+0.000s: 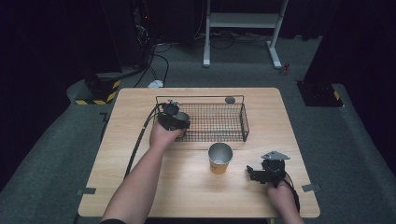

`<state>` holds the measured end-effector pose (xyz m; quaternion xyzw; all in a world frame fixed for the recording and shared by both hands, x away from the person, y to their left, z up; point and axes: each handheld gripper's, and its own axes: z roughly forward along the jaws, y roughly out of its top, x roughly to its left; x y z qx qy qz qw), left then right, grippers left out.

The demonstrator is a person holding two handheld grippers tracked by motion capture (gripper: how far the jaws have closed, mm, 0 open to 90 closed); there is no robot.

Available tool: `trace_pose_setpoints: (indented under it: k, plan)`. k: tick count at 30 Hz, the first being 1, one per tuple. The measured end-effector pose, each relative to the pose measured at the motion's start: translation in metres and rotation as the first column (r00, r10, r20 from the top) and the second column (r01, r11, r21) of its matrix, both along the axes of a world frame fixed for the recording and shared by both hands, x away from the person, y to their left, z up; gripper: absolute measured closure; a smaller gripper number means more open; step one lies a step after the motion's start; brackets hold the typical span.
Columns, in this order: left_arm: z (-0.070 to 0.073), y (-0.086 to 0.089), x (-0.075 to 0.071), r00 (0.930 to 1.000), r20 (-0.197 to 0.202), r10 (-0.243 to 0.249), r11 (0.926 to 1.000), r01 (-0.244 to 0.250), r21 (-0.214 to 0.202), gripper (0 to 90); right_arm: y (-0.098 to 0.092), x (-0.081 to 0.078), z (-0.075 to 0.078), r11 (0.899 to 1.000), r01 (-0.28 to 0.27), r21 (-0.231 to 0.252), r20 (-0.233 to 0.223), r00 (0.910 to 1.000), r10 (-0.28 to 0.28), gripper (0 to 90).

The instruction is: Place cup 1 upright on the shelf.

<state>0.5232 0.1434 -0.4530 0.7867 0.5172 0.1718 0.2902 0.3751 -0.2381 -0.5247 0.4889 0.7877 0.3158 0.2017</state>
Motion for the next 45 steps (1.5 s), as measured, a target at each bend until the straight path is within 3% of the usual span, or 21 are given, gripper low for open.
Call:
trace_pose_setpoints:
  k: [9, 16, 25, 45]
  plan:
    - [0.0, 0.003, -0.002, 0.9999, -0.01, -0.003, 0.9999, 0.003, 0.01, 14.2, 0.0, 0.0, 0.0, 1.0, 0.001, 0.0, -0.001, 1.0, -0.001, 8.0]
    - [0.001, 0.003, 0.0, 1.0, 0.003, 0.007, 0.9995, -0.007, -0.03, 14.3, 0.0, 0.0, 0.0, 1.0, 0.0, 0.001, -0.001, 1.0, 0.0, 8.0]
    - [-0.001, -0.002, 0.008, 0.9997, 0.008, 0.021, 0.9987, -0.021, -0.048, 14.3, 0.0, 0.0, 0.0, 1.0, -0.001, 0.0, 0.001, 1.0, 0.001, 8.0]
    - [-0.004, -0.003, 0.008, 0.9997, -0.014, 0.018, 0.9997, -0.019, -0.017, 14.3, 0.0, 0.0, 0.0, 1.0, 0.0, 0.001, -0.001, 1.0, 0.0, 8.0]
